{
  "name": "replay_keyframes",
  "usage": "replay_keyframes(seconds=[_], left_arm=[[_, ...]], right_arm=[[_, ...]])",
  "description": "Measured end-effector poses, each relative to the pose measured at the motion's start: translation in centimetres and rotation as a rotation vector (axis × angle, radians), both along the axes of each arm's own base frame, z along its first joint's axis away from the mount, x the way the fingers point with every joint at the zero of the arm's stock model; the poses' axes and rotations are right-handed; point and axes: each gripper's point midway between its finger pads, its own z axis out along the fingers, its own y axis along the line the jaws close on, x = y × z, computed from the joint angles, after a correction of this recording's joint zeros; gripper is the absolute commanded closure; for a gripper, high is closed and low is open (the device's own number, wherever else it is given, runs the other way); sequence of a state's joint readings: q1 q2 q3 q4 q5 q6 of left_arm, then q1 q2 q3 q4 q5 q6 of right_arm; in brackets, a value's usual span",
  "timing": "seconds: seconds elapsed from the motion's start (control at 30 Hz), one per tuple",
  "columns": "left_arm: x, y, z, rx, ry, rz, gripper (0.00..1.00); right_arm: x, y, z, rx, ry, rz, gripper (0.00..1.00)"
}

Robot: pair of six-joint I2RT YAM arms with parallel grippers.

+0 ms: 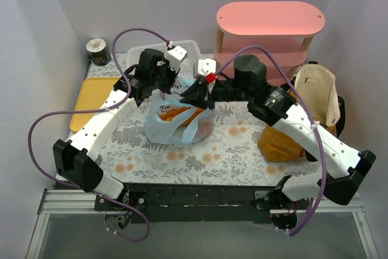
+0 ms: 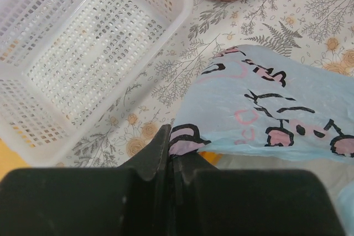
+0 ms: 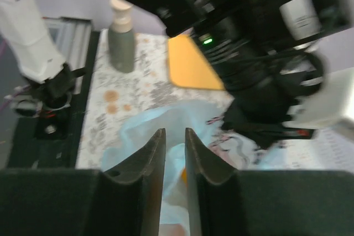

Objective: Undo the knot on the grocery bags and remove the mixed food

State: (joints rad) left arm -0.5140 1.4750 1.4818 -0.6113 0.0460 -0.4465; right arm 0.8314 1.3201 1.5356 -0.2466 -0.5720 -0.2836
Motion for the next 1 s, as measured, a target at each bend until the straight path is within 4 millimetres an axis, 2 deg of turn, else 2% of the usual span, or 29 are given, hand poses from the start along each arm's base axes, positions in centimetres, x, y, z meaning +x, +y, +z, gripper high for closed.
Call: replay_keyframes(seconds=[0.1, 0.23, 0.3, 0.4, 0.57, 0.63, 0.7, 0.83, 0.87, 0.93, 0.97, 1.0], left_arm=[[-0.3, 0.1, 0.1, -0.008, 0.003, 0.0, 1.0], [-1.7, 0.8, 0.4, -0.016, -0.009, -0.001, 1.0], [-2.5, 1.3, 0.8, -0.023, -0.021, -0.001, 1.0], [-3.4, 1.5, 1.8, -0.051, -0.036, -0.005, 1.0], [-4.3, 1.4, 2.4, -0.089, -0.041, -0.017, 1.0], [-4.6, 1.3, 2.1, -0.094, -0.032, -0.023, 1.0], [-4.8, 1.2, 1.8, -0.099, -0.021, -0.032, 1.0], [-5.1, 0.9, 0.7, -0.11, 0.013, -0.033, 1.0], [-5.2, 0.9, 0.3, -0.111, 0.022, -0.033, 1.0], [-5.4, 0.9, -0.5, -0.109, 0.041, -0.032, 1.0], [-5.5, 0.9, -0.9, -0.107, 0.048, -0.032, 1.0], [-5.5, 0.9, -1.1, -0.105, 0.055, -0.032, 1.0]], right_arm=[[-2.0, 0.9, -3.0, -0.083, 0.03, 0.061, 0.82], [-3.1, 1.1, -4.7, -0.149, 0.014, 0.087, 0.91], [-3.0, 1.2, -5.8, -0.179, 0.017, 0.079, 0.94], [-2.6, 1.4, -8.4, -0.245, 0.05, 0.058, 0.95], [-1.0, 2.5, -13.7, -0.37, 0.114, 0.003, 0.97], [-1.3, 3.1, -15.9, -0.42, 0.123, 0.001, 0.99], [-3.3, 4.3, -17.9, -0.475, 0.108, 0.043, 0.99], [-10.8, 7.7, -19.7, -0.54, 0.023, 0.236, 0.99], [-12.2, 8.3, -19.7, -0.541, 0.006, 0.272, 0.93], [-15.0, 9.4, -19.5, -0.538, -0.033, 0.336, 0.69], [-15.5, 9.6, -19.5, -0.539, -0.042, 0.344, 0.55], [-15.5, 9.7, -19.4, -0.541, -0.056, 0.343, 0.49]])
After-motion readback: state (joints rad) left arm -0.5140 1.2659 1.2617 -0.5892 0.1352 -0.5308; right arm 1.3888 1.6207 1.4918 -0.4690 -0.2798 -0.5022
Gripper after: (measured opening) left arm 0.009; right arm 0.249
